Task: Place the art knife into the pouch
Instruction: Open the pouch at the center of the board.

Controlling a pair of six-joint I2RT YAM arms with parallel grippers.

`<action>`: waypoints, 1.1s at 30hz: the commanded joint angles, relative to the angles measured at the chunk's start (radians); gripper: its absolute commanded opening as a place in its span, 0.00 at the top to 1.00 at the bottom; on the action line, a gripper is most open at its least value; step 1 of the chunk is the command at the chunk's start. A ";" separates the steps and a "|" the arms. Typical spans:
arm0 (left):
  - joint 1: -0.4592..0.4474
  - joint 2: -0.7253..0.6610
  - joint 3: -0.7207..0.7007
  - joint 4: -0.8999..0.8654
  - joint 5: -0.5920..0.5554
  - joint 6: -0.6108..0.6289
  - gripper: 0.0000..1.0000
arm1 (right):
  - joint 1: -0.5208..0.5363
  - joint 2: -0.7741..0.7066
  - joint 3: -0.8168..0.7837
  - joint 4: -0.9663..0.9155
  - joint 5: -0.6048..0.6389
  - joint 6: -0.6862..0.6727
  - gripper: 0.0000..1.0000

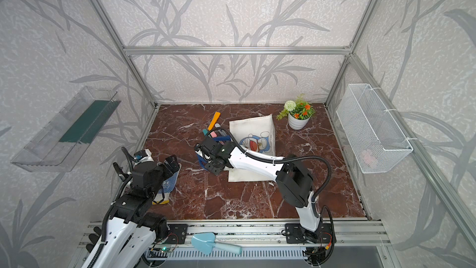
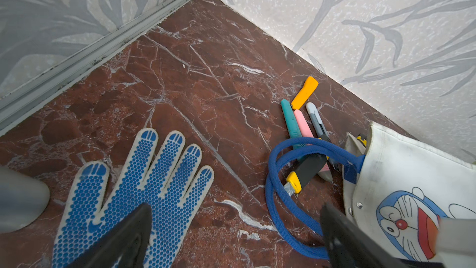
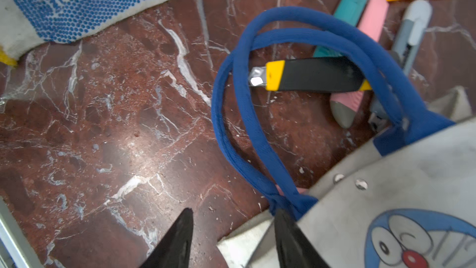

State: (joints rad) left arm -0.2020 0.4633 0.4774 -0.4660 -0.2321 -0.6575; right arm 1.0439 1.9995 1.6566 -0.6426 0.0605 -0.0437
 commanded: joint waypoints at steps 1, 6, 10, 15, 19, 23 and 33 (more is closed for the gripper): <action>0.004 -0.022 -0.005 -0.052 0.005 -0.030 0.01 | 0.015 0.050 0.060 -0.049 -0.041 -0.022 0.51; 0.006 -0.022 0.000 -0.075 -0.002 -0.010 0.01 | 0.016 0.137 0.144 -0.066 -0.027 -0.040 0.56; 0.006 -0.022 0.000 -0.076 0.007 -0.016 0.01 | 0.016 0.199 0.206 -0.096 -0.021 -0.048 0.59; 0.006 -0.051 -0.002 -0.079 0.008 -0.019 0.01 | 0.015 0.249 0.251 -0.107 0.017 -0.057 0.64; 0.006 -0.052 -0.002 -0.076 0.012 -0.019 0.01 | 0.015 0.288 0.292 -0.125 0.046 -0.071 0.64; 0.007 -0.052 0.003 -0.072 0.007 -0.016 0.01 | 0.016 0.326 0.335 -0.148 0.094 -0.078 0.65; 0.007 -0.057 -0.003 -0.077 0.001 -0.017 0.01 | 0.016 0.312 0.361 -0.151 0.164 -0.086 0.66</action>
State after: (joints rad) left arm -0.2008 0.4164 0.4774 -0.5224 -0.2150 -0.6643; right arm 1.0592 2.3280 1.9888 -0.7635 0.1829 -0.1101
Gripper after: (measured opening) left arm 0.992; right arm 0.344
